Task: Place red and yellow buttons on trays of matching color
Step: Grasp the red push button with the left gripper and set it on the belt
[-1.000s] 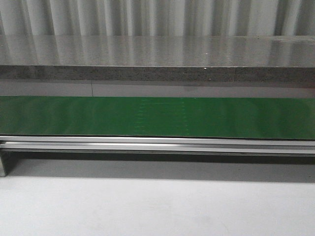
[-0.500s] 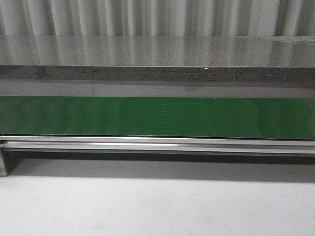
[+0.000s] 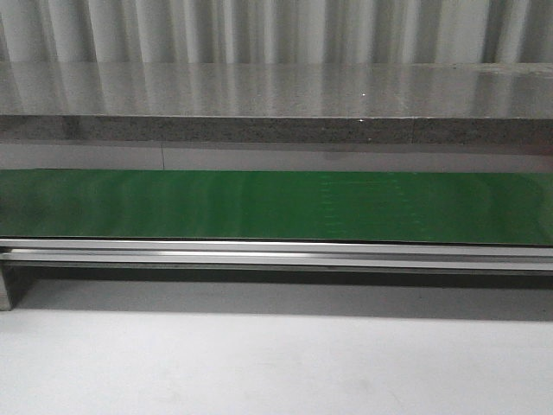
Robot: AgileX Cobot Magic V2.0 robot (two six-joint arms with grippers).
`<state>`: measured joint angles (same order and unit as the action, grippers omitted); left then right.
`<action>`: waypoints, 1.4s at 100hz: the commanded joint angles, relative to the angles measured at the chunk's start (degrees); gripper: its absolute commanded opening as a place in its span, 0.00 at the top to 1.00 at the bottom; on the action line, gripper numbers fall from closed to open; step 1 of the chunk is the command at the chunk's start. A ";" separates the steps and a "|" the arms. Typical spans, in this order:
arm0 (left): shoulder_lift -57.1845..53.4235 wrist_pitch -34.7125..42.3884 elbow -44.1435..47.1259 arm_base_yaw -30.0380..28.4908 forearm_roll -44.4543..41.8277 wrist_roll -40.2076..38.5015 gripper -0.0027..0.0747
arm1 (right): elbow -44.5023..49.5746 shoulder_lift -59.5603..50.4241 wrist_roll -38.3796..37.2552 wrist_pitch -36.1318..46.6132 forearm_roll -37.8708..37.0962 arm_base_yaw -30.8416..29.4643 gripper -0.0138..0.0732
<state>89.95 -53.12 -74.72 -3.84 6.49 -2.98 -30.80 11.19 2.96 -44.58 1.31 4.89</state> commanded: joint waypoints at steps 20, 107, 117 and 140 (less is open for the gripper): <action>-2.45 4.63 2.34 3.12 0.91 0.02 0.75 | -1.20 0.53 0.45 4.14 0.12 0.00 0.92; 0.64 8.48 -2.07 3.12 7.18 0.15 0.23 | -1.20 0.53 0.45 4.14 0.12 0.00 0.92; 0.64 8.99 -5.20 2.09 6.66 0.15 0.23 | -1.20 0.53 0.45 4.14 0.12 0.00 0.92; 4.49 6.13 -10.61 -4.16 5.60 -1.89 0.23 | -1.20 0.53 0.45 4.14 0.12 0.00 0.92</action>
<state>94.98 -48.04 -82.35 -5.70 11.63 -3.19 -30.80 11.19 2.96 -44.58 1.31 4.89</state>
